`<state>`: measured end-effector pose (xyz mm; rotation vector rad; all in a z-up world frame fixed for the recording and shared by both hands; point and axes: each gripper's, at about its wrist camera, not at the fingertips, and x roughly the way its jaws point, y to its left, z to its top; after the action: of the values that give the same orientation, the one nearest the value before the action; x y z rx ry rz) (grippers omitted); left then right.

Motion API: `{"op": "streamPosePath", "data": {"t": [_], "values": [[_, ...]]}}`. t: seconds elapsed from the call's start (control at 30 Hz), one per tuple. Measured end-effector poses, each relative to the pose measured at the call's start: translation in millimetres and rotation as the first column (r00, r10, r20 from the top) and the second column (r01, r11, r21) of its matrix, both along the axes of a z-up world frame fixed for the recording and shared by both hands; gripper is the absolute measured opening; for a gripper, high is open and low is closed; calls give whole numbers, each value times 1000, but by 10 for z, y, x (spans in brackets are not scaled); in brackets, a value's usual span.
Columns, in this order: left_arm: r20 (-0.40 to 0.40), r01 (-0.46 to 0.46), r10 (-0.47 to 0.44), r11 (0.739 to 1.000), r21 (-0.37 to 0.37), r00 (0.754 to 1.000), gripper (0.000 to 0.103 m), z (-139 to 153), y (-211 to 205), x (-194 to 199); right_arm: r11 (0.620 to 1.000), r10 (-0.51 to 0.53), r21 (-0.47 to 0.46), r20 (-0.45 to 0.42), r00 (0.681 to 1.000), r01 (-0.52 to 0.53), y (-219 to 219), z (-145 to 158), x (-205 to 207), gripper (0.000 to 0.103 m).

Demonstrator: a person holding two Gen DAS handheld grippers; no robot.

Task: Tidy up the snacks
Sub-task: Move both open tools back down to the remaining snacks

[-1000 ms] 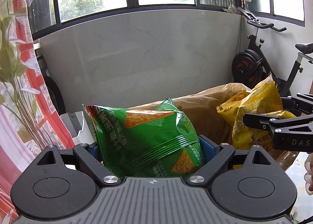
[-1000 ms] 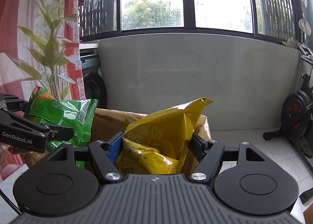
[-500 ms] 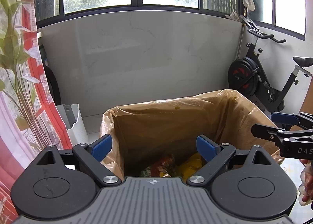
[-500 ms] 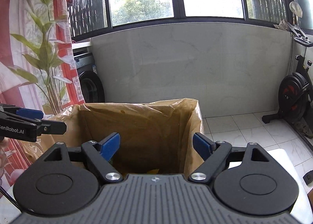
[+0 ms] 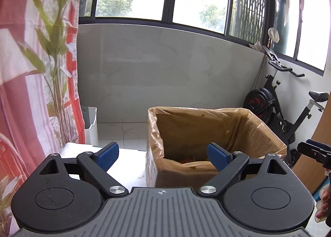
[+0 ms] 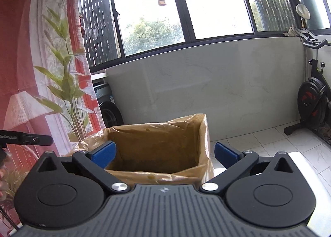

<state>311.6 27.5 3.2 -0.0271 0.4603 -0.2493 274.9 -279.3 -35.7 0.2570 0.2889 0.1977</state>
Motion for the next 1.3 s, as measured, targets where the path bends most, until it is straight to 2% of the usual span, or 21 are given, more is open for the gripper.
{"op": "streamPosePath", "data": {"t": [0.17,0.3,0.47,0.57,0.67,0.9,1.17,1.3], "values": [[41,-55,56,998,-29,998,94,-192,229,-333,1000,-6,0,-29,1000,6,-23,-234,-249,103],[89,-112,119,990,-81,989,96,-429,341,-600,1000,-15,19,-61,998,16,-72,-472,-419,103],[8,-170,172,978,-119,985,96,-718,399,-689,1000,-12,-27,-147,989,9,-74,-782,-585,103],[-52,-173,167,973,-153,985,96,-841,422,-711,999,4,-39,-191,982,-11,-32,-902,-646,103],[-89,-166,154,976,-143,984,96,-931,400,-729,1000,19,-4,-231,973,-20,-12,-978,-646,103],[-144,-161,141,978,-136,979,96,-1150,346,-817,998,31,-46,-287,958,-46,138,-1161,-743,103],[-199,-133,115,988,-79,973,95,-1328,182,-865,998,64,17,-378,924,-62,166,-1333,-841,103],[-189,-115,99,990,-78,977,95,-1324,165,-898,994,109,34,-400,910,-104,244,-1361,-837,103]]}}
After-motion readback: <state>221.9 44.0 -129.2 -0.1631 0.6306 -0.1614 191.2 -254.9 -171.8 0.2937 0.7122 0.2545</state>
